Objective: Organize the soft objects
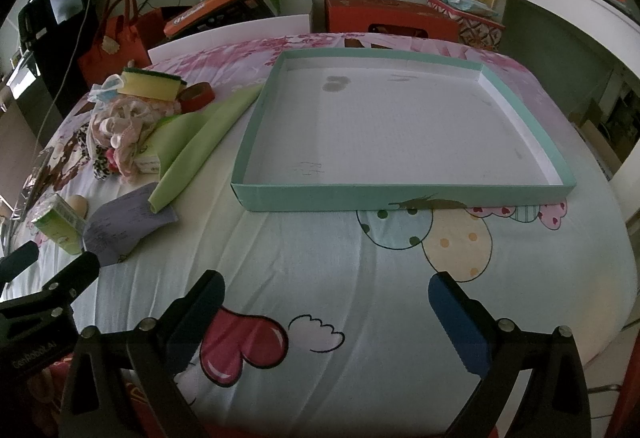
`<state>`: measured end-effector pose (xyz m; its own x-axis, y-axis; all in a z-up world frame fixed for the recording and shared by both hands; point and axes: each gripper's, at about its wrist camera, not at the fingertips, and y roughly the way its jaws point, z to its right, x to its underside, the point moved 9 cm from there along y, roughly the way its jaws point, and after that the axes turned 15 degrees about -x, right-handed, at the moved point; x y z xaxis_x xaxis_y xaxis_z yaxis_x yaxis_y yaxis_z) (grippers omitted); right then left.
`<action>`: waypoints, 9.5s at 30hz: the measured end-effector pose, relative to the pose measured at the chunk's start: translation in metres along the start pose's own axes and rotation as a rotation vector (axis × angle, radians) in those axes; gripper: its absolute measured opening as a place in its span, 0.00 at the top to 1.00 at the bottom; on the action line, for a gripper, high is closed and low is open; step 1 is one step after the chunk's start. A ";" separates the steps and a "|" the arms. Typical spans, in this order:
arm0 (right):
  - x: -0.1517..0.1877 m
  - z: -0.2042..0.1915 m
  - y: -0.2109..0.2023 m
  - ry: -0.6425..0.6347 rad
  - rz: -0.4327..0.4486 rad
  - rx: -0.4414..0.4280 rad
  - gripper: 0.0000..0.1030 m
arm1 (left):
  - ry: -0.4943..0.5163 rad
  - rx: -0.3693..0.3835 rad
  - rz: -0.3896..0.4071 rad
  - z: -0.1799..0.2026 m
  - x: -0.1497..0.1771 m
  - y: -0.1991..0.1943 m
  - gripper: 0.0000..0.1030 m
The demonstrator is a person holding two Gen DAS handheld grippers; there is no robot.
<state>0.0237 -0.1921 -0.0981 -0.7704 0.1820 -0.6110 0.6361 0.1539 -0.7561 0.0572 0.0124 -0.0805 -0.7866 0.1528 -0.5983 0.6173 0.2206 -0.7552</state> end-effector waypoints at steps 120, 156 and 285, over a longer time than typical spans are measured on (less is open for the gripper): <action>-0.136 -0.028 -0.010 -0.009 0.126 -0.200 0.95 | -0.024 0.201 0.046 0.030 -0.142 -0.032 0.52; -0.140 0.158 0.033 0.307 0.089 0.096 0.93 | 0.212 0.390 0.039 0.228 -0.150 0.008 0.42; -0.076 -0.086 0.110 -0.113 -0.167 -0.288 0.95 | -0.205 0.052 -0.271 -0.060 -0.040 0.091 0.53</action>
<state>0.1564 -0.1050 -0.1146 -0.8545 0.0252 -0.5188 0.4748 0.4432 -0.7604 0.1438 0.0844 -0.1090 -0.9054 -0.1028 -0.4120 0.3909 0.1768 -0.9033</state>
